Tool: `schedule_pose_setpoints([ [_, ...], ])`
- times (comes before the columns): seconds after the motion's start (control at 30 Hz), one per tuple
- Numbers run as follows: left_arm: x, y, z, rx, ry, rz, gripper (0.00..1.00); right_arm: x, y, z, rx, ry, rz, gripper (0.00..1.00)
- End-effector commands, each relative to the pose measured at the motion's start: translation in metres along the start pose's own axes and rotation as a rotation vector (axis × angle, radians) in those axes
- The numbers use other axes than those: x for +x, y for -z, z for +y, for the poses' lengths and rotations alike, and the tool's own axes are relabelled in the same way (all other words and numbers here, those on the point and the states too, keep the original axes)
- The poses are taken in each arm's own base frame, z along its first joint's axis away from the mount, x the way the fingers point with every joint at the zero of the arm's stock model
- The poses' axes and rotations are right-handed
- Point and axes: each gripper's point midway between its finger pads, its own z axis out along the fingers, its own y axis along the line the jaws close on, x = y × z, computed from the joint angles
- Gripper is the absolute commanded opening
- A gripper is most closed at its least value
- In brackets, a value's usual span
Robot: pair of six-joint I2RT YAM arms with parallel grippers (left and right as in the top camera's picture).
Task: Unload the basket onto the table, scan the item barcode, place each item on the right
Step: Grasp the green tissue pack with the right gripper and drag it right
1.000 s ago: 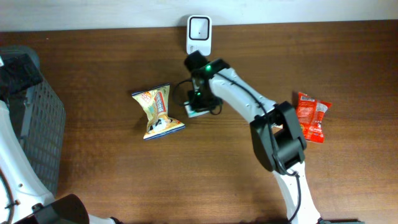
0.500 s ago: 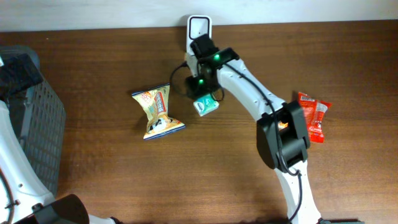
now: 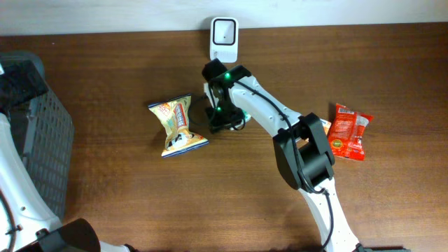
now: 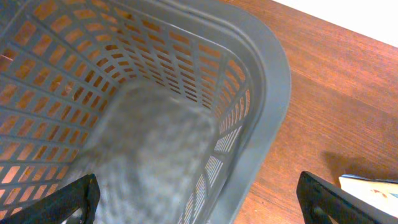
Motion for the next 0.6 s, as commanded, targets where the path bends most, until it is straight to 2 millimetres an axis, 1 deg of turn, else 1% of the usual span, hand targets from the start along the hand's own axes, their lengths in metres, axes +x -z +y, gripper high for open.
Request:
schedule_pose_setpoints([
  [0.0,0.0,0.001,0.001,-0.003,-0.013,-0.004,0.99,0.004,0.021,-0.039,0.162,-0.037,-0.003,0.52],
  [0.03,-0.001,0.001,0.001,-0.002,-0.013,-0.004,0.99,0.003,0.029,-0.049,0.21,-0.042,-0.017,0.54],
  [0.07,0.0,0.001,0.001,-0.002,-0.013,-0.004,0.99,0.001,0.041,-0.059,0.263,-0.047,-0.046,0.55],
  [0.13,0.0,0.001,0.001,-0.002,-0.013,-0.004,0.99,-0.004,0.061,-0.072,0.313,-0.065,-0.093,0.56],
  [0.27,0.0,0.001,0.001,-0.003,-0.013,-0.004,0.99,-0.007,0.093,-0.092,0.349,-0.106,-0.159,0.56],
  [0.37,0.0,0.001,0.001,-0.002,-0.013,-0.004,0.99,-0.007,0.104,-0.101,0.323,-0.137,-0.18,0.56],
  [0.4,0.0,0.001,0.001,-0.002,-0.013,-0.004,0.99,-0.007,0.108,-0.105,0.288,-0.155,-0.185,0.56],
  [0.47,0.0,0.001,0.001,-0.002,-0.013,-0.004,0.99,-0.007,0.11,-0.11,0.237,-0.183,-0.187,0.57],
  [0.53,0.0,0.001,0.001,-0.002,-0.013,-0.004,0.99,-0.008,0.109,-0.114,0.115,-0.217,-0.183,0.57],
  [0.57,0.0,0.001,0.001,-0.002,-0.013,-0.004,0.99,-0.011,0.106,-0.11,-0.013,-0.211,-0.183,0.56],
])
